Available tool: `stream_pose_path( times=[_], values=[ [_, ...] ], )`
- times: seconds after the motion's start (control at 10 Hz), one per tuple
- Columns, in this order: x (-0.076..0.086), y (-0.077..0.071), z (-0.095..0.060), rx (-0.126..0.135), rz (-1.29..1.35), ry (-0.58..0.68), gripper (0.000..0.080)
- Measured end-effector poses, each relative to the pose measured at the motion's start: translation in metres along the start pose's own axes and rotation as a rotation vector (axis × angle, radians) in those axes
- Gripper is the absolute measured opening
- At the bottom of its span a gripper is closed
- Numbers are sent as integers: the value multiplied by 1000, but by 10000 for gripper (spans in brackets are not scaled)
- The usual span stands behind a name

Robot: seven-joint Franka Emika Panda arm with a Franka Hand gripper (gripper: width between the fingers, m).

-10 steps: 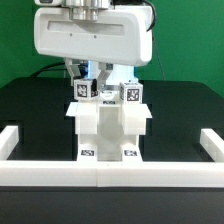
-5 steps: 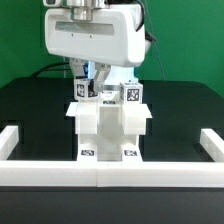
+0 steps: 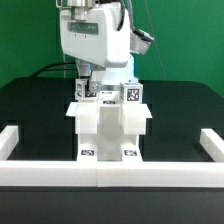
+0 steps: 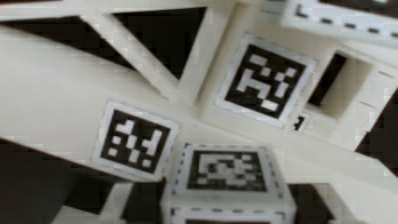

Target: Assemble chair

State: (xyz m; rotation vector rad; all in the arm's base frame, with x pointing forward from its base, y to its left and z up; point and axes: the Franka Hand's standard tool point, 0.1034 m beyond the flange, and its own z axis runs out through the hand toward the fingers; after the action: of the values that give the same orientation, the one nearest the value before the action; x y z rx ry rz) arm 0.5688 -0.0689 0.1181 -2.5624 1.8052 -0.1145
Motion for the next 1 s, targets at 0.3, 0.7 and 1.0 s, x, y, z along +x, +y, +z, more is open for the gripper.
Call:
stream_pose_path(
  times=[0.3,0.7,1.0],
  values=[
    [0,0,1,-1,117,0,321],
    [1,-2,1,-14,-110,10,644],
    [1,-2,1,-14,-398,10,649]
  ],
)
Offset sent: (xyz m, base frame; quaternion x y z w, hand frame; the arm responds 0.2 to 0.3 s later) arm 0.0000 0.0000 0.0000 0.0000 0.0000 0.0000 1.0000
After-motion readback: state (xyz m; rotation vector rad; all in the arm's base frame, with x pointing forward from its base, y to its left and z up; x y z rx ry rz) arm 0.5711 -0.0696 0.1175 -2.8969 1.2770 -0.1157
